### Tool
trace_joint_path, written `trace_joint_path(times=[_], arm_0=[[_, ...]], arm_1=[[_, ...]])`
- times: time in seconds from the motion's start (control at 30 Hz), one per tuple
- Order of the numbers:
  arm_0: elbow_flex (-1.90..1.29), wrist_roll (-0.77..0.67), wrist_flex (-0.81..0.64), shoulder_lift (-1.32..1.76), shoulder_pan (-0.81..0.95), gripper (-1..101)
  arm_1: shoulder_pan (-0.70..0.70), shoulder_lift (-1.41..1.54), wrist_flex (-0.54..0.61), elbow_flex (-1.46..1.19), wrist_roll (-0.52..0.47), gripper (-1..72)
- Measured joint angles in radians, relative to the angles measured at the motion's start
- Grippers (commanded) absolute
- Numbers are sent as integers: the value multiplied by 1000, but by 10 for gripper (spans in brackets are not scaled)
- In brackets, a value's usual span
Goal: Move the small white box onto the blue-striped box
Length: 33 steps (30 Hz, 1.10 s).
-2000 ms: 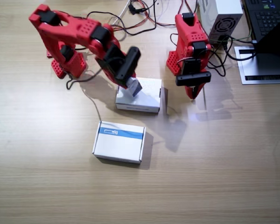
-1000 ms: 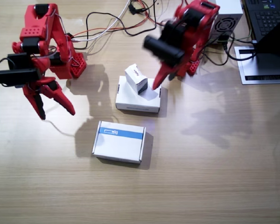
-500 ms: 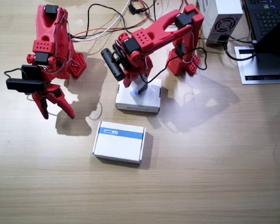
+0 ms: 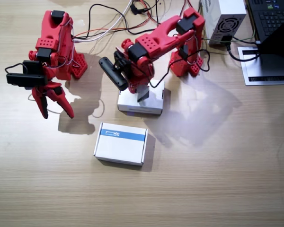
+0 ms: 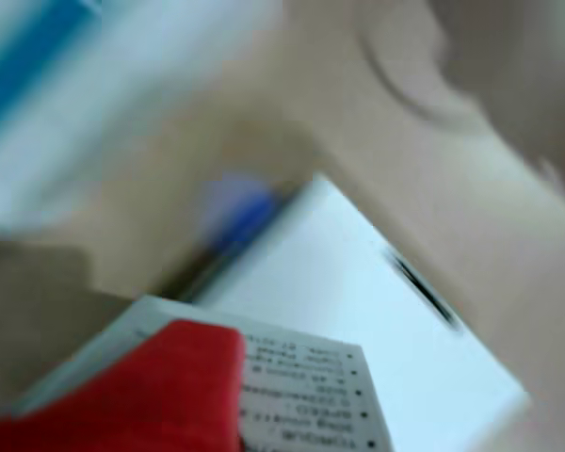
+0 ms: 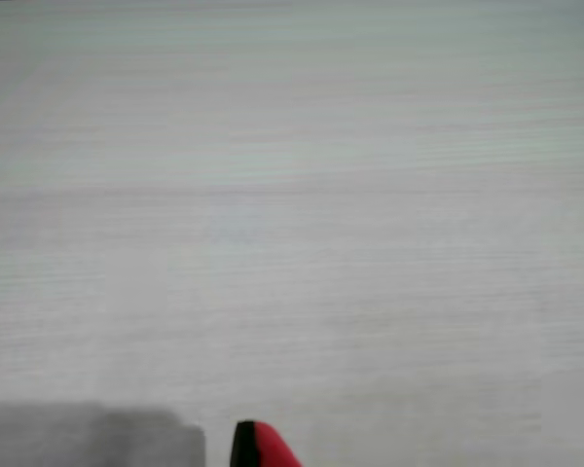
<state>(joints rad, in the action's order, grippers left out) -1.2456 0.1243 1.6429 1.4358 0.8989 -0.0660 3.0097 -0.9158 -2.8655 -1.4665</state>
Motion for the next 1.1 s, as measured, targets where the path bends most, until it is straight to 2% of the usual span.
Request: trace_joint_path(times=[0.1,0.13,0.2,0.23,0.33,0.43,0.53,0.9,1.03,1.1], arm_0=[[213,60,3,-164,-117,117],[302,77,3,-244,-150,122],[472,104,3,-396,-206,130],[558,118,3,-474,-222,135],[778,130,6,-653,-244,140],[904,143,9,-733,-244,145],[968,153,8,-758,-244,150],[1112,199,8,-730,-173,204],[1157,213,-9,-802,-189,336],[1215,206,-57,-894,-187,370]], arm_1=[[0,20,-41,0,9,495],[0,20,-58,0,23,405],[2,21,-89,0,69,99],[17,21,-97,0,95,2],[34,21,-183,0,87,2],[64,35,-334,0,-14,1],[87,40,-426,0,-31,1],[155,40,-445,0,-18,1],[156,40,-445,0,-9,1],[156,43,-445,0,-2,1]])
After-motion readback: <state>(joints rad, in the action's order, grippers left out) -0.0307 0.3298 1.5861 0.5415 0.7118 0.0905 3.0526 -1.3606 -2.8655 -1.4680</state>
